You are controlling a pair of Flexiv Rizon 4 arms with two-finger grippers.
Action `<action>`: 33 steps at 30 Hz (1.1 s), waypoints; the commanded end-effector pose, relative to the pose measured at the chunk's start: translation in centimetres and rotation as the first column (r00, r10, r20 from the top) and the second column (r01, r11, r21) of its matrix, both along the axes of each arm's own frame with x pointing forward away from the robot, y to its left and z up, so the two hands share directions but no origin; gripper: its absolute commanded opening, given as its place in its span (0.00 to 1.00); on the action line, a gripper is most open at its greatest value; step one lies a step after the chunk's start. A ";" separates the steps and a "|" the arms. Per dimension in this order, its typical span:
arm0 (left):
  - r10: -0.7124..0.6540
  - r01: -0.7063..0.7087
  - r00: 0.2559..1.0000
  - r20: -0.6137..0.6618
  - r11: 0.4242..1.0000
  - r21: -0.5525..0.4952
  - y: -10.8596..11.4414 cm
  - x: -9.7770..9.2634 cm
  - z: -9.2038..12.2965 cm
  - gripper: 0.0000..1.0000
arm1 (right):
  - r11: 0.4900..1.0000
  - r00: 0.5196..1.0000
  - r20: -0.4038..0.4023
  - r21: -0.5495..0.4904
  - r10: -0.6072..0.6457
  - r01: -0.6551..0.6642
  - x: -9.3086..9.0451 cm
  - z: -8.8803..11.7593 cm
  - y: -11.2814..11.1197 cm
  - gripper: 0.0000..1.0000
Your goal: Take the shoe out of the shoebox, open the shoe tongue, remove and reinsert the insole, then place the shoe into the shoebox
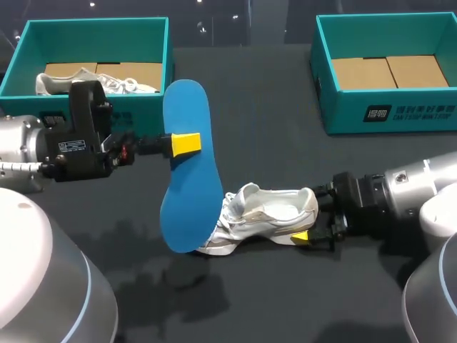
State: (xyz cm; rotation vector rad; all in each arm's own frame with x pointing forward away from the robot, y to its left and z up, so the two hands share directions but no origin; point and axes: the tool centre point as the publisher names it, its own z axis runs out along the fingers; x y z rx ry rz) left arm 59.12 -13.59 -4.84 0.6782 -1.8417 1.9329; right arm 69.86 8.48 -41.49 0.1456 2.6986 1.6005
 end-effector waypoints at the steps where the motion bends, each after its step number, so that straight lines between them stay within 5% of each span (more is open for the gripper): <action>1: 0.003 -0.003 1.000 0.001 1.000 -0.001 -0.1 -0.1 0.0 0.00 | 0.996 1.000 -0.030 -0.085 -0.005 0.002 -0.7 1.2 -1.4 1.00; 12: 0.003 -0.003 1.000 0.001 1.000 -0.001 -0.1 -0.1 0.0 0.00 | 0.926 0.990 -0.139 -0.377 -0.033 -0.022 -1.4 3.4 -4.5 1.00; 15: 0.003 -0.003 1.000 0.001 1.000 -0.001 -0.1 -0.1 0.0 0.00 | 0.820 0.959 -0.252 -0.571 -0.127 -0.041 -1.3 4.7 -5.2 1.00; 16: 0.003 -0.003 1.000 0.001 1.000 -0.001 -0.1 -0.1 0.0 0.00 | 0.708 0.926 -0.316 -0.702 -0.208 -0.080 -1.2 5.1 -5.5 1.00; 33: 0.003 -0.003 1.000 0.001 1.000 -0.001 -0.1 -0.1 0.0 0.00 | 0.708 0.926 -0.316 -0.702 -0.208 -0.080 -1.2 5.1 -5.5 1.00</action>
